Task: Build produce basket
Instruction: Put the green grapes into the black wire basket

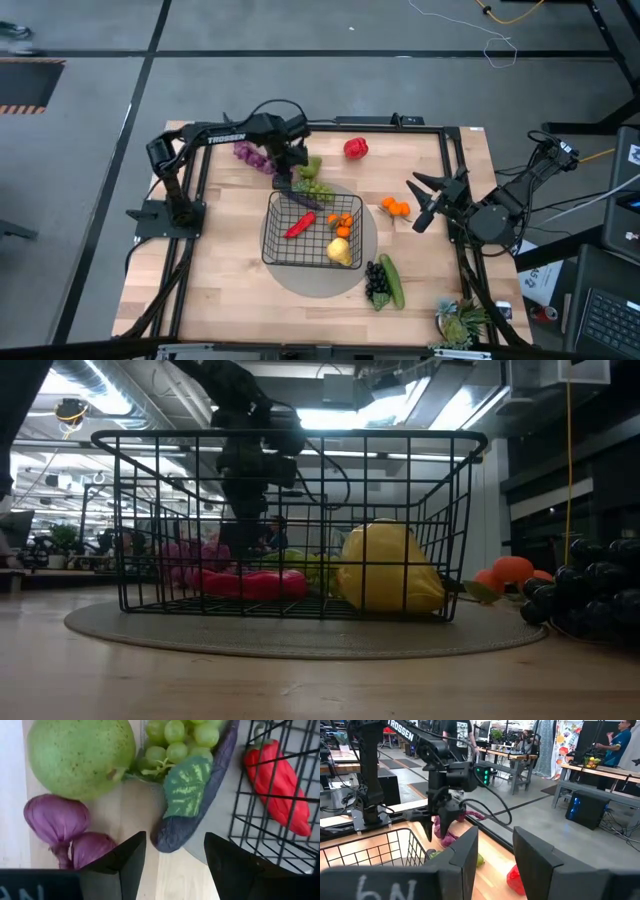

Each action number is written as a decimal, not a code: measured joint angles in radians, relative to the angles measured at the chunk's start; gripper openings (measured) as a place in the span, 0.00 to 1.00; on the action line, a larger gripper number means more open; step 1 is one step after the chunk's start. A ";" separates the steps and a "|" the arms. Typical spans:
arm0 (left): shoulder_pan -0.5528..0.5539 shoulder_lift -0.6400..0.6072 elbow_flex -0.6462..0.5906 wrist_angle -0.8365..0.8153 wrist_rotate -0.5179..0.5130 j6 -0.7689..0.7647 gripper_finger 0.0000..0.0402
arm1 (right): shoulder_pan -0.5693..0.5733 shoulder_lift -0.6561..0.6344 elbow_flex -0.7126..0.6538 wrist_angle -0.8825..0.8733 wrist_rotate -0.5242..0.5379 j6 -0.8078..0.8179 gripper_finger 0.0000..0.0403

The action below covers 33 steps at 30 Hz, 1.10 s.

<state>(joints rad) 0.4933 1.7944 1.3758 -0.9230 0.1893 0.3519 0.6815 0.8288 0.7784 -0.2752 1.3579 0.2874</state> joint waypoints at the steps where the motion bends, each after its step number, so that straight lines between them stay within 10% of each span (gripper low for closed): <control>1: -0.007 0.008 0.000 0.010 -0.013 0.000 0.49 | 0.000 0.000 0.000 0.000 0.000 0.000 0.31; 33: -0.059 0.117 0.002 0.113 0.002 -0.032 0.49 | 0.000 0.000 0.000 -0.068 -0.078 0.098 0.31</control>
<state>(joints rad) 0.4340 1.9117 1.3773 -0.8100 0.1916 0.3200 0.6815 0.8285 0.7784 -0.3433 1.2800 0.3855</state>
